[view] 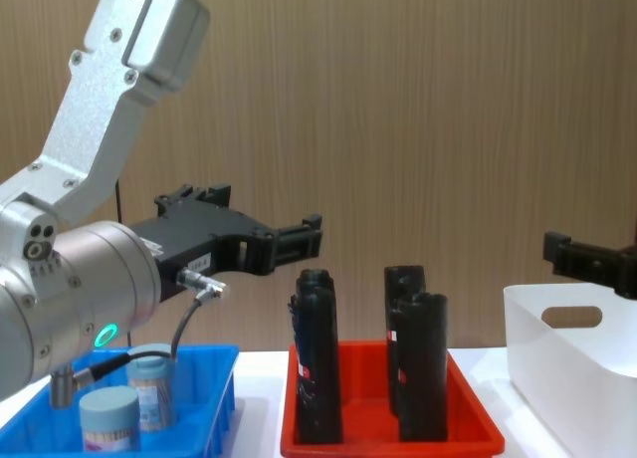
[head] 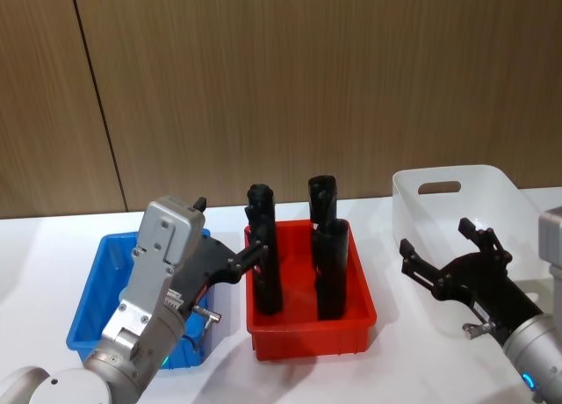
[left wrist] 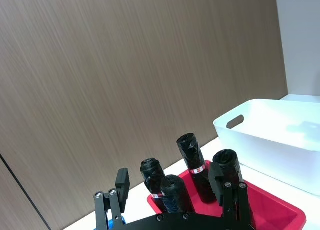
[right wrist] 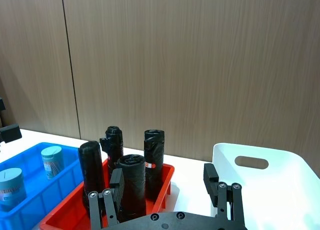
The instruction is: Pick the cotton swabs from the blue box and place them into the white box.
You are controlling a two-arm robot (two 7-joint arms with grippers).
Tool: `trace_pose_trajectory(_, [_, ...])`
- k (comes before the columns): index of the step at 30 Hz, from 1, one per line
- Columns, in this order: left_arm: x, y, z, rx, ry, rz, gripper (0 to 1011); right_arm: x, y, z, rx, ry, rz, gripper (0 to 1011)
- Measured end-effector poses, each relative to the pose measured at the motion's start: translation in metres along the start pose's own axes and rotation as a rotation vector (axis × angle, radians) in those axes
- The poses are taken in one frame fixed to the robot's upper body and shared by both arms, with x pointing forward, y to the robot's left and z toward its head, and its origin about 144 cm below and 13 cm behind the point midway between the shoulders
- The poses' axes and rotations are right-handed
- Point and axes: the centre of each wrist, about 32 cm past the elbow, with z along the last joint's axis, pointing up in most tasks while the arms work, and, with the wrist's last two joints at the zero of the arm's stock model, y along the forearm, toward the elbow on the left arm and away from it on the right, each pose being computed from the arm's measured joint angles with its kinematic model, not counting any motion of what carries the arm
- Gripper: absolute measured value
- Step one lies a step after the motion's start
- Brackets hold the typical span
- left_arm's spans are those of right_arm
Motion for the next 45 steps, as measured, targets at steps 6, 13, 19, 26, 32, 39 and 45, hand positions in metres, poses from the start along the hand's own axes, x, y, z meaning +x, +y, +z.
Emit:
trace_pose_trajectory(6, [0.0, 0.0, 0.0, 0.0, 0.0, 0.0, 1004, 0.0, 0.0, 0.0, 0.0, 0.0, 0.0, 1002])
trace_pose_trajectory(13, [0.0, 0.0, 0.0, 0.0, 0.0, 0.0, 1004, 0.0, 0.0, 0.0, 0.0, 0.0, 0.0, 1001])
trace_pose_trajectory(19, [0.0, 0.0, 0.0, 0.0, 0.0, 0.0, 1004, 0.0, 0.0, 0.0, 0.0, 0.0, 0.0, 1001])
trace_pose_trajectory(26, [0.0, 0.0, 0.0, 0.0, 0.0, 0.0, 1004, 0.0, 0.0, 0.0, 0.0, 0.0, 0.0, 1001])
trace_pose_trajectory(32, [0.0, 0.0, 0.0, 0.0, 0.0, 0.0, 1004, 0.0, 0.0, 0.0, 0.0, 0.0, 0.0, 1001])
trace_pose_trajectory(39, [0.0, 0.0, 0.0, 0.0, 0.0, 0.0, 1004, 0.0, 0.0, 0.0, 0.0, 0.0, 0.0, 1002])
trace_pose_trajectory(45, [0.0, 0.0, 0.0, 0.0, 0.0, 0.0, 1004, 0.0, 0.0, 0.0, 0.0, 0.0, 0.0, 1002])
